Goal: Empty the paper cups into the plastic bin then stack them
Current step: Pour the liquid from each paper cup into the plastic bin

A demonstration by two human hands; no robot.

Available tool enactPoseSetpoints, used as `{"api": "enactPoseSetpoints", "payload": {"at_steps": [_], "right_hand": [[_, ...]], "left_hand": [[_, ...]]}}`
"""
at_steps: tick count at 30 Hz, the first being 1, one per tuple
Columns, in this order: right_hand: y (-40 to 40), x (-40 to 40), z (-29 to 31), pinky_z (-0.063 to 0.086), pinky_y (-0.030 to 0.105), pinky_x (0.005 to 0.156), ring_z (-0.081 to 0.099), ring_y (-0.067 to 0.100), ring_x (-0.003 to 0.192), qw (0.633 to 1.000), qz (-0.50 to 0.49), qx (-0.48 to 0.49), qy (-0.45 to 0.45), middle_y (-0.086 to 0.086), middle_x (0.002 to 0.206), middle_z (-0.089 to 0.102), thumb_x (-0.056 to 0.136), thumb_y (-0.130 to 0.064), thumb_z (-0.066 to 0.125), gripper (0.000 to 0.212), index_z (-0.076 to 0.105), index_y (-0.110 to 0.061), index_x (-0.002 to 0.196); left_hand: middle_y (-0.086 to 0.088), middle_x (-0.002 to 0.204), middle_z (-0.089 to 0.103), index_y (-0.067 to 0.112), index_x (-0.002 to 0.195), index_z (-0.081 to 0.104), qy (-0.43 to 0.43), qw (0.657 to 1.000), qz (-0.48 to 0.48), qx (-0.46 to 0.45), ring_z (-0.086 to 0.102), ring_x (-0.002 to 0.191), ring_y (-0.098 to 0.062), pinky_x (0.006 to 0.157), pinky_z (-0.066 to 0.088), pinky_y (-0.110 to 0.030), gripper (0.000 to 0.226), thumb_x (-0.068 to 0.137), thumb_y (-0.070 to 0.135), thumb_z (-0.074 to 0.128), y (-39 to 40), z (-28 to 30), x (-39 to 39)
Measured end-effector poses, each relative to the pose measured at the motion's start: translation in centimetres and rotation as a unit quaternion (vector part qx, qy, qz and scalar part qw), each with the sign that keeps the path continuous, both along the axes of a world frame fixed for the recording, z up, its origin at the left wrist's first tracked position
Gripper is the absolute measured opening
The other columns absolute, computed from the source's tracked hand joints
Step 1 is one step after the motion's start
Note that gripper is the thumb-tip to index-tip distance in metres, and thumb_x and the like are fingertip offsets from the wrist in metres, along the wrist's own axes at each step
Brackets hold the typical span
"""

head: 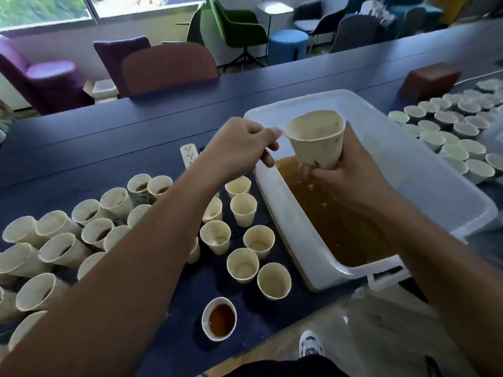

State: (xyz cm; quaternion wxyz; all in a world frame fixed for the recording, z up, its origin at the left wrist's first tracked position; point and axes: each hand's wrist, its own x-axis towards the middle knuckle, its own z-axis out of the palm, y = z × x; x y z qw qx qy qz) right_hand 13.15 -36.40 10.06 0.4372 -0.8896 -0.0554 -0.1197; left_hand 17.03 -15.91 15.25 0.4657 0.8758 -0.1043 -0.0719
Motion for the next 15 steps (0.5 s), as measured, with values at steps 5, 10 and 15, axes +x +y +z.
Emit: {"api": "enactPoseSetpoints", "payload": {"at_steps": [5, 10, 15], "right_hand": [[-3.6, 0.1, 0.9, 0.051, 0.046, 0.082, 0.058, 0.020, 0.093, 0.992, -0.044, -0.116, 0.032, -0.006, 0.106, 0.057, 0.083, -0.033, 0.077, 0.057, 0.039, -0.028, 0.125], [-5.8, 0.6, 1.0, 0.032, 0.053, 0.100, 0.055, 0.030, 0.107, 0.959, -0.083, -0.248, 0.106, -0.003, 0.107, 0.056, 0.082, -0.037, 0.074, 0.060, 0.039, -0.027, 0.129], [-6.7, 1.1, 0.6, 0.029, 0.051, 0.098, 0.057, 0.035, 0.108, 0.923, -0.100, -0.337, 0.156, 0.002, 0.107, 0.059, 0.083, -0.041, 0.070, 0.058, 0.037, -0.028, 0.128]], "left_hand": [[0.007, 0.105, 0.070, 0.023, 0.112, 0.069, -0.052, 0.993, -0.010, 0.104, 0.062, 0.084, -0.005, 0.074, 0.043, -0.022, 0.022, 0.095, 0.036, 0.067, -1.5, -3.4, 0.0], [0.006, 0.149, 0.046, 0.026, 0.145, 0.047, -0.035, 0.972, -0.072, 0.222, 0.052, 0.128, -0.018, 0.098, 0.045, -0.035, 0.068, 0.087, 0.050, 0.074, -2.4, -5.7, -0.2], [0.011, 0.156, 0.038, 0.029, 0.150, 0.042, -0.017, 0.958, -0.093, 0.272, 0.051, 0.133, -0.022, 0.105, 0.048, -0.052, 0.079, 0.084, 0.061, 0.071, -2.3, -7.2, 0.1]]}}
